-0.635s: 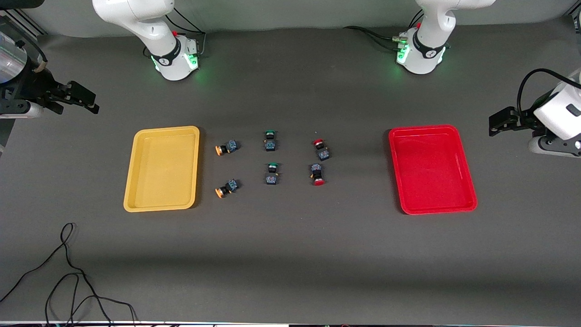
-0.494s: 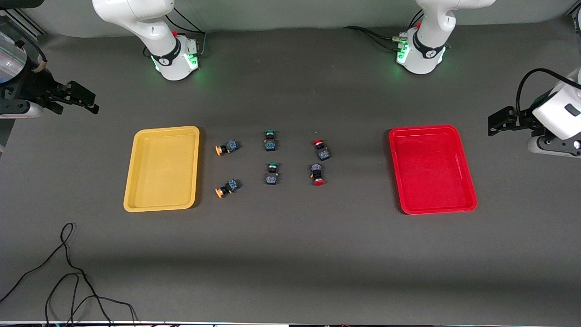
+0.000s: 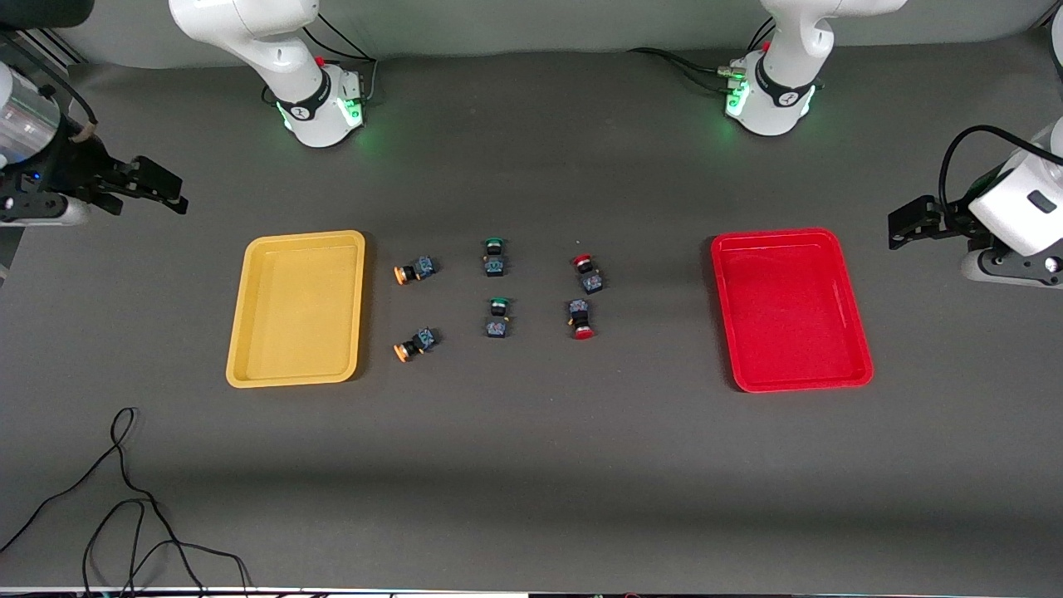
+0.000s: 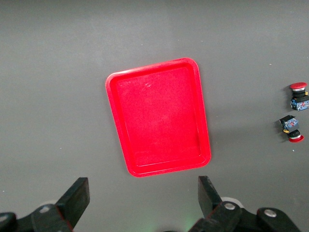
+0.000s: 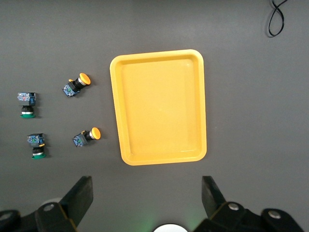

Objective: Place red and yellow buttons in trays

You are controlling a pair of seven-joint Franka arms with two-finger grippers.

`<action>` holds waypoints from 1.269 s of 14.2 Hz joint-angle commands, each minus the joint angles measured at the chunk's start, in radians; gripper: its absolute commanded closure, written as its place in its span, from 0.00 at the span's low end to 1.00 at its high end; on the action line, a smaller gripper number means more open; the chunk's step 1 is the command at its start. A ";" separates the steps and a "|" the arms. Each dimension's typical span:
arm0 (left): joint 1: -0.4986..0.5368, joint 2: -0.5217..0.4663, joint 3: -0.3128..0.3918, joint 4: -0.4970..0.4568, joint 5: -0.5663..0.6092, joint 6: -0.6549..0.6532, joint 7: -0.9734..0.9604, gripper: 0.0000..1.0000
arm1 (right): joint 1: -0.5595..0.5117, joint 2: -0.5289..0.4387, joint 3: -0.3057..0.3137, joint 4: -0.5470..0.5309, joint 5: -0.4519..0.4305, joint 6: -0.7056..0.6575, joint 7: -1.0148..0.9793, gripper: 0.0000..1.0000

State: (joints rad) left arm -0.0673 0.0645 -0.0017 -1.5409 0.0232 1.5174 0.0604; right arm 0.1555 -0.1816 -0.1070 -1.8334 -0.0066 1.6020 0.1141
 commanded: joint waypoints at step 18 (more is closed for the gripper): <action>-0.316 0.164 -0.297 -0.106 -0.045 0.285 -0.800 0.00 | 0.159 0.462 0.259 -0.423 0.146 0.841 1.137 0.00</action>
State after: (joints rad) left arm -0.3433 0.1935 -0.3110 -1.6083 -0.0247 1.7233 -0.6865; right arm 0.2994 0.2527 0.1484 -2.2475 0.1264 2.4044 1.1872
